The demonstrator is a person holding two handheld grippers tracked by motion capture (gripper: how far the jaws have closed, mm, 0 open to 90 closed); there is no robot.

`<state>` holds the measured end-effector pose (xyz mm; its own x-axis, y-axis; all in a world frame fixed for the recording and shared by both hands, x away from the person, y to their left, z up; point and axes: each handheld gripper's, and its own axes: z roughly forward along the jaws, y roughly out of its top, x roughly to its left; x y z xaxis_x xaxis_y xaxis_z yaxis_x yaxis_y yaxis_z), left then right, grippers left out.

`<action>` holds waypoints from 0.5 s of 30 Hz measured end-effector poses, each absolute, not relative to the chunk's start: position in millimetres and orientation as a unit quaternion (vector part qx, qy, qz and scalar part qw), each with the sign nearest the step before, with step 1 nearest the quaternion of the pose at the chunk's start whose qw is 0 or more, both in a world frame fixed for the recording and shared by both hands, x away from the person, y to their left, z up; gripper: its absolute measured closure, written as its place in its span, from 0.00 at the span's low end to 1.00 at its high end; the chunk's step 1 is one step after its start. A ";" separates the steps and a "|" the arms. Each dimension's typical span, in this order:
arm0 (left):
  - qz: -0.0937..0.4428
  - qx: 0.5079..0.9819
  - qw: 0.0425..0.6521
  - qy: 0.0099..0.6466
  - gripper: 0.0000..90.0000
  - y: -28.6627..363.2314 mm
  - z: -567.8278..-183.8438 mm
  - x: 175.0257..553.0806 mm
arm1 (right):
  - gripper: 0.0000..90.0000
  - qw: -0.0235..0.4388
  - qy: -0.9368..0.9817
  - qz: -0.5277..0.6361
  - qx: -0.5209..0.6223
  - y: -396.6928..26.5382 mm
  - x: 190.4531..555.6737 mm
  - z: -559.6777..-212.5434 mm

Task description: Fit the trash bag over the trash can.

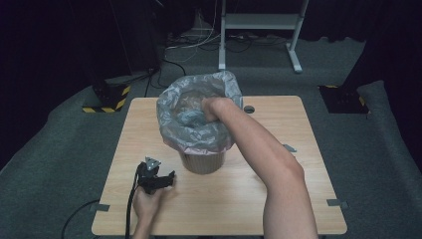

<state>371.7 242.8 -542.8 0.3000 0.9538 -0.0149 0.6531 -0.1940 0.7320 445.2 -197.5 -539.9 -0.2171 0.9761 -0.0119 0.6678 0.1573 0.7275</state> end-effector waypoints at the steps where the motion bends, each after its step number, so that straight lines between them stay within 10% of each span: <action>1: 0.231 0.737 0.326 0.545 0.18 242.8 -542.8 371.7 | 0.15 0.252 0.718 0.306 0.573 -197.5 445.2 -540.0; 15: 0.232 0.739 0.326 0.543 0.18 242.4 -542.9 371.7 | 0.15 0.252 0.718 0.306 0.572 -197.6 445.2 -539.9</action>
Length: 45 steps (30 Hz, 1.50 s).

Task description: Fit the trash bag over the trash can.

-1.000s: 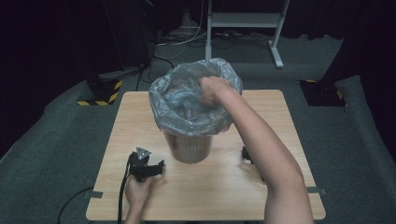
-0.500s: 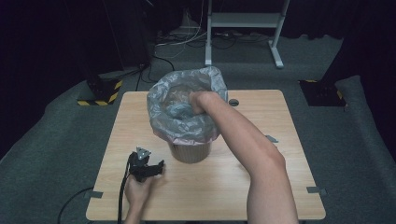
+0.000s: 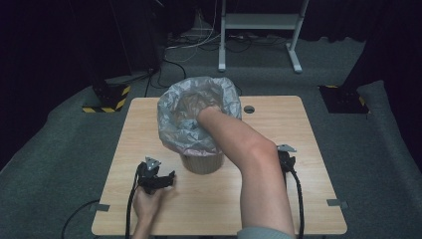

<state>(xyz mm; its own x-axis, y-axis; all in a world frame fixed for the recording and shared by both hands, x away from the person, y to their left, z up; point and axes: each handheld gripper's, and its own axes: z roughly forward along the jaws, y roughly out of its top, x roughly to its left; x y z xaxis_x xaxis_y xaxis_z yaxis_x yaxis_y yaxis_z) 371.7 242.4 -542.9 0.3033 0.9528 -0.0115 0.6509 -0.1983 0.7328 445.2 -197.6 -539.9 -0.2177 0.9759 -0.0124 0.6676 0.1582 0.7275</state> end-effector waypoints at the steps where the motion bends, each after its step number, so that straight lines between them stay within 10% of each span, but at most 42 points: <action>1: 0.232 0.739 0.326 0.543 0.18 242.4 -542.9 371.7 | 0.15 0.252 0.718 0.306 0.572 -197.6 445.2 -539.9; 45: 0.233 0.743 0.328 0.535 0.21 241.0 -542.6 370.3 | 0.15 0.253 0.718 0.306 0.572 -197.6 445.2 -540.0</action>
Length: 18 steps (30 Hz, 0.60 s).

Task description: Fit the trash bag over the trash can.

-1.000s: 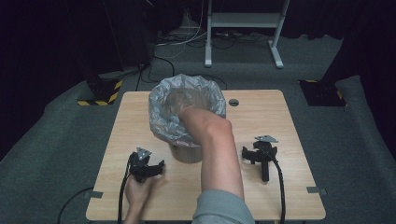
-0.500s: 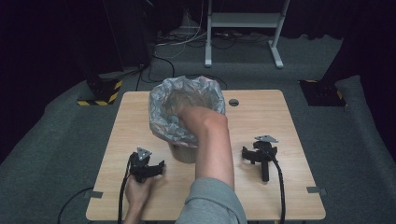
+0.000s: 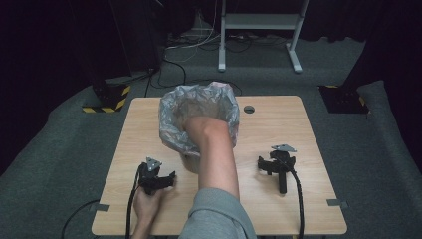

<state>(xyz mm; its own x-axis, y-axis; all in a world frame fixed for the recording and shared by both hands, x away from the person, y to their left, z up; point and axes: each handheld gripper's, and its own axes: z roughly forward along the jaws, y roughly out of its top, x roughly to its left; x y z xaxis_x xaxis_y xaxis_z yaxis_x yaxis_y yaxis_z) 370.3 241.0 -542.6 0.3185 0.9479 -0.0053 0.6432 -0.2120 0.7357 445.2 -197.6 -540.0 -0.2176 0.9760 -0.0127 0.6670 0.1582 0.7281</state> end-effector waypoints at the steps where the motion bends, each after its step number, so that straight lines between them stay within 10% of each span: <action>1: 0.232 0.743 0.328 0.535 0.21 241.0 -542.6 370.3 | 0.15 0.253 0.718 0.306 0.572 -197.6 445.2 -540.0; 18: 0.233 0.741 0.329 0.536 0.21 240.7 -542.7 370.6 | 0.15 0.252 0.718 0.306 0.572 -197.7 445.2 -540.0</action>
